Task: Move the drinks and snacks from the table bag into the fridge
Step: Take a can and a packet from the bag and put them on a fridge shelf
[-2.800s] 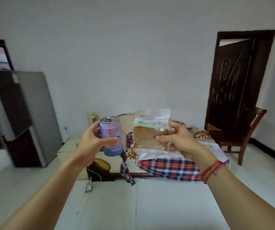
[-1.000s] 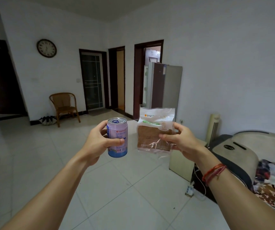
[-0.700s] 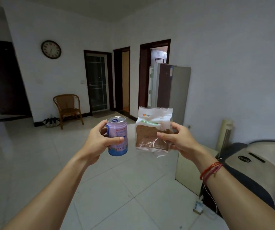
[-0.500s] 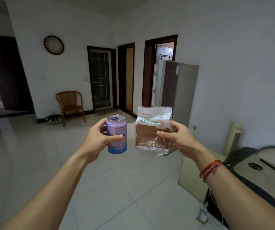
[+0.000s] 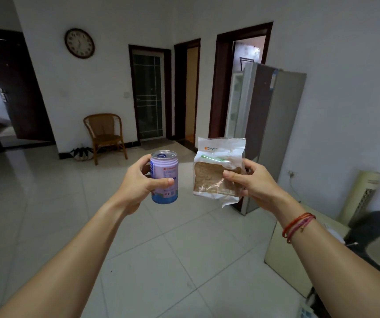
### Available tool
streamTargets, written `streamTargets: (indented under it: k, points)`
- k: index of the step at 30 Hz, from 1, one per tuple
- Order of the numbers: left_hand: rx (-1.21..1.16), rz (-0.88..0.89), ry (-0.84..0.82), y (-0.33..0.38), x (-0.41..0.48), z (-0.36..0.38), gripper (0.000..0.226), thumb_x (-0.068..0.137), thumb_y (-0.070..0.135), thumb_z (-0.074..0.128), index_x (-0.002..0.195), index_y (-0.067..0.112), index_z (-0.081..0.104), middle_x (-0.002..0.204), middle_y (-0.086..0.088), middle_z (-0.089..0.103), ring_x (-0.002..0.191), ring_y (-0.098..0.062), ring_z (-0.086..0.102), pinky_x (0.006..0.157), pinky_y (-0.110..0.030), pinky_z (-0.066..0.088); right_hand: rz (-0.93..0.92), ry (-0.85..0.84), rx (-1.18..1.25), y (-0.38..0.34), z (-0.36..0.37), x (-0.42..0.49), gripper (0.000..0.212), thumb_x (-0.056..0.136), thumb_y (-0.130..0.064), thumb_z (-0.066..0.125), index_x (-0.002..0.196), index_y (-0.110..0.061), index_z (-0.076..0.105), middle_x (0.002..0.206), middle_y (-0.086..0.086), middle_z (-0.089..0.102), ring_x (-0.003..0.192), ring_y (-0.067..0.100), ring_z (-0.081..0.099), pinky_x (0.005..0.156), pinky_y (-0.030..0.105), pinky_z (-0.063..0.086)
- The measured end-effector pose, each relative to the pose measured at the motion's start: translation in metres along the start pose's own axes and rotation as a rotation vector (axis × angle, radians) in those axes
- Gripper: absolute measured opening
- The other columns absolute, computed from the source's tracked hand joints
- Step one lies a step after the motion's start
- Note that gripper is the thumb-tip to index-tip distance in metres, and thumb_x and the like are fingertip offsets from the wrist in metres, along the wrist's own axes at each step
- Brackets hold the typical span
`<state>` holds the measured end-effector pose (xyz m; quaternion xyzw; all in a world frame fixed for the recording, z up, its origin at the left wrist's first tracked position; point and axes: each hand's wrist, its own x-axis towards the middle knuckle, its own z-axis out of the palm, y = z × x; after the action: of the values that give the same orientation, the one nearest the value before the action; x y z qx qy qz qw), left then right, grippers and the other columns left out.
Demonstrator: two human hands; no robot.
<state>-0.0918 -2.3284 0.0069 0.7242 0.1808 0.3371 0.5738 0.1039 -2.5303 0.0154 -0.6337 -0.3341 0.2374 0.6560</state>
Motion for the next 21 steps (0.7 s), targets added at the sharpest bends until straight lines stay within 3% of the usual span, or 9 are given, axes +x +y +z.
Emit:
streamTargets:
  k: [5,9,16,21]
  points:
    - [0.001,-0.005,-0.013,-0.034,0.102,-0.027,0.067,0.067,0.005,0.085,0.126,0.019,0.056,0.114,0.000,0.067,0.106,-0.020,0.063,0.084,-0.041,0.057,0.028,0.022,-0.029,0.014,0.020,0.100,0.036,0.084,-0.006,0.079,0.117,-0.015,0.069,0.106,0.003,0.077,0.089,0.018,0.076,0.066,0.033,0.061]
    - [-0.009,-0.023,-0.046,-0.057,0.173,-0.040,0.070,0.067,0.004,0.085,0.127,0.020,0.056,0.113,0.003,0.066,0.105,-0.018,0.063,0.078,-0.034,0.056,0.057,0.047,-0.044,0.026,0.027,0.170,0.034,0.083,-0.006,0.079,0.114,-0.018,0.069,0.100,-0.002,0.078,0.089,0.017,0.076,0.066,0.033,0.061]
    - [-0.007,-0.069,-0.039,-0.102,0.271,-0.051,0.067,0.064,0.001,0.086,0.122,0.022,0.058,0.109,0.000,0.068,0.104,-0.021,0.064,0.084,-0.042,0.058,0.101,0.062,-0.032,0.048,0.030,0.274,0.037,0.084,-0.004,0.078,0.119,-0.013,0.067,0.100,0.002,0.076,0.082,0.015,0.076,0.057,0.024,0.056]
    - [0.013,-0.091,-0.051,-0.134,0.344,-0.050,0.070,0.065,-0.002,0.084,0.125,0.019,0.055,0.111,-0.002,0.066,0.104,-0.024,0.064,0.086,-0.045,0.057,0.127,0.054,-0.055,0.074,0.027,0.351,0.037,0.084,-0.002,0.077,0.118,-0.014,0.067,0.108,0.007,0.073,0.078,0.016,0.076,0.056,0.026,0.056]
